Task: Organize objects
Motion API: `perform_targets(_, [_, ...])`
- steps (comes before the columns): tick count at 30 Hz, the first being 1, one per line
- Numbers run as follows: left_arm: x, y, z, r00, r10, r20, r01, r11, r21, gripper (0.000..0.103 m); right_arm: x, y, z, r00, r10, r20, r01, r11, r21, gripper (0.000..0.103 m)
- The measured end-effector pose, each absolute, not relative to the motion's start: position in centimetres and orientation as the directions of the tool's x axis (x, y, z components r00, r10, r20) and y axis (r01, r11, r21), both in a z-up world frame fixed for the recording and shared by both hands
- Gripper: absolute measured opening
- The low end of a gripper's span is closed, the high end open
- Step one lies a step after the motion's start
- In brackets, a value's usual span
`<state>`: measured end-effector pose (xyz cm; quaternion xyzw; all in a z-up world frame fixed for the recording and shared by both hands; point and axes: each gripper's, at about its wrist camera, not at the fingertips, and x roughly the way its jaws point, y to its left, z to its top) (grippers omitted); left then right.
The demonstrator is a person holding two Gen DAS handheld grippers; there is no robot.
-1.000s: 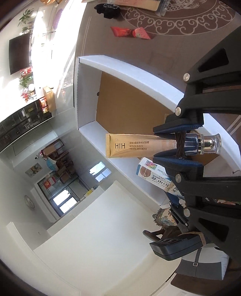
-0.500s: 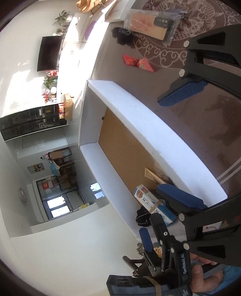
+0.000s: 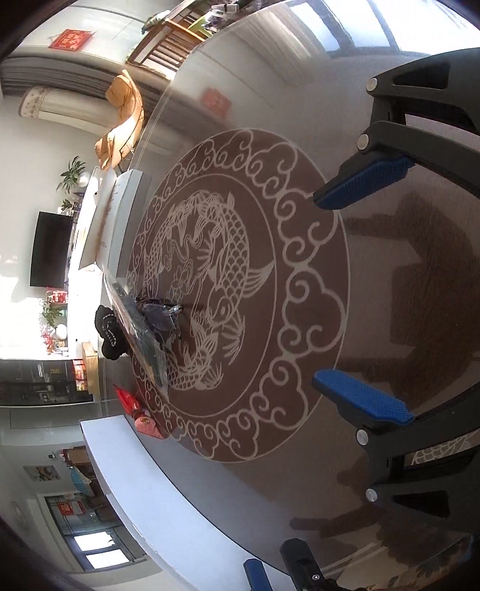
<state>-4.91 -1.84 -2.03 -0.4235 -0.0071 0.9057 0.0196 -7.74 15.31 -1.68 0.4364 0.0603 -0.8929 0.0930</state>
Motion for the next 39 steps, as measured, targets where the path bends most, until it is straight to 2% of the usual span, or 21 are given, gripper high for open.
perform_targets(3, [-6.6, -1.3, -2.3, -0.655, 0.001, -0.755, -0.014, -1.000, 0.011, 0.103, -7.9, 16.2, -1.6, -0.591, -0.098, -0.800, 0.150, -0.989, 0.010, 0.089])
perform_targets(5, [-7.9, -0.9, -3.0, -0.636, -0.016, -0.772, -0.020, -0.999, 0.037, 0.103, -8.1, 16.4, -1.7, -0.586, -0.083, -0.806, 0.128, -0.992, 0.008, 0.096])
perform_targets(7, [-8.8, -0.7, -3.7, -0.607, -0.027, -0.794, -0.020, -0.999, 0.050, 0.103, -8.3, 15.8, -1.8, -0.582, -0.065, -0.811, 0.133, -0.991, -0.016, 0.099])
perform_targets(12, [-9.3, -0.9, -4.9, -0.585, 0.004, -0.811, -0.007, -1.000, 0.001, 0.103, -8.3, 15.7, -2.0, -0.578, -0.069, -0.813, 0.137, -0.990, -0.013, 0.102])
perform_targets(39, [-9.3, -0.8, -4.9, -0.584, 0.002, -0.812, -0.009, -1.000, 0.004, 0.103, -8.4, 15.6, -2.2, -0.576, -0.068, -0.815, 0.135, -0.991, -0.013, 0.103])
